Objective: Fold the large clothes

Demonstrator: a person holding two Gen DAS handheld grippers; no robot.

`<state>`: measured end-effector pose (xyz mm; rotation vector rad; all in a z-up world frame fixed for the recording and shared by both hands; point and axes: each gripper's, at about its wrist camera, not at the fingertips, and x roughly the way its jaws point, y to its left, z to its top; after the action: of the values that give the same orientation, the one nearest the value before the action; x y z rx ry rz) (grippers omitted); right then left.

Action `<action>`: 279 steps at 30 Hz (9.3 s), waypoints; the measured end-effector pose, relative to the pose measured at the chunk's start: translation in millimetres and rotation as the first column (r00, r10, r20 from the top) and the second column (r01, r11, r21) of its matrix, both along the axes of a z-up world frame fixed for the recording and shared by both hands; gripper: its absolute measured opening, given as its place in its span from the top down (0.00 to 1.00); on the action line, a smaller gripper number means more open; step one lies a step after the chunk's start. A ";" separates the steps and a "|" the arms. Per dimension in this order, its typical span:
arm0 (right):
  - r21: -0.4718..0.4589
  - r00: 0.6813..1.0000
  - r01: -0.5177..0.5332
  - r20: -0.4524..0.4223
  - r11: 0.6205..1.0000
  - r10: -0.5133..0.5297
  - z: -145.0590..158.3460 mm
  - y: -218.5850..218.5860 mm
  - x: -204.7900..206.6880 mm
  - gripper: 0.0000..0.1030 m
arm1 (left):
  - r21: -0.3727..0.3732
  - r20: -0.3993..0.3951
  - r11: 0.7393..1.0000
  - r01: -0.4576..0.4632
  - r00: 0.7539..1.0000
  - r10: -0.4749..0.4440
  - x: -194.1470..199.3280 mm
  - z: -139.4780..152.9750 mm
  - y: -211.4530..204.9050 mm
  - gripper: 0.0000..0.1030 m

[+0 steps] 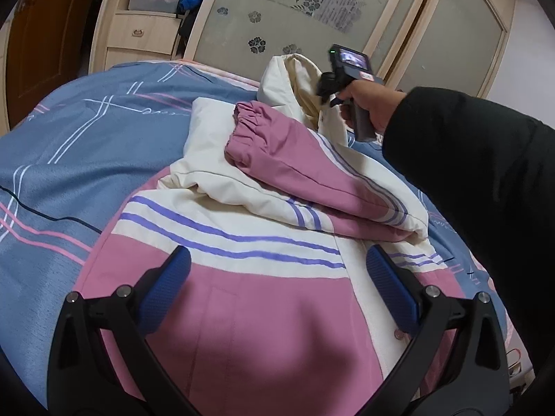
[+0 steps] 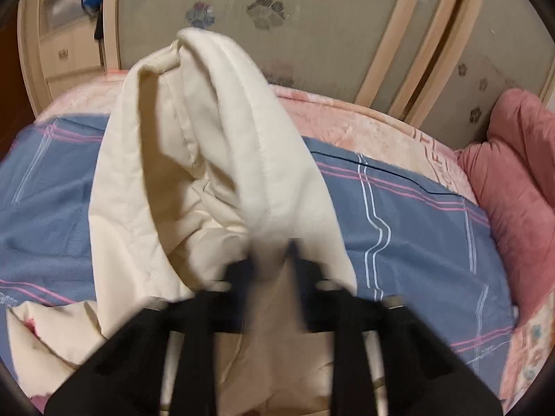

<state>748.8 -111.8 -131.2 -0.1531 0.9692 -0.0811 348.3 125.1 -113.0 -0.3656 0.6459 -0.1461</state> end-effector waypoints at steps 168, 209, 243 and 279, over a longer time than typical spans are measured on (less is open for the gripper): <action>0.422 0.905 -0.219 0.424 0.880 0.022 38.3 -125.7 -572.1 0.01 | 0.270 0.072 0.963 0.006 0.997 -0.027 -266.4 -17.7 -50.1 0.02; 0.199 0.889 -0.239 0.439 0.950 0.131 71.6 -127.4 -784.0 0.01 | 0.263 0.061 0.965 -0.016 0.998 0.000 -333.1 17.1 -19.1 0.02; -0.224 0.849 -0.284 0.394 0.932 0.353 43.1 -140.8 -769.6 0.01 | 0.286 0.015 0.958 -0.005 1.000 0.001 -321.7 -1.3 -19.4 0.02; -0.686 0.753 -0.396 0.138 0.611 0.643 -93.1 -99.4 -694.4 0.01 | 0.281 -0.067 0.960 0.008 0.998 0.012 -312.9 -21.5 -9.5 0.02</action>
<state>54.4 -211.2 -224.3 -1.0178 0.4368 0.1278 35.4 115.7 -134.4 -0.0964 0.7231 -0.0382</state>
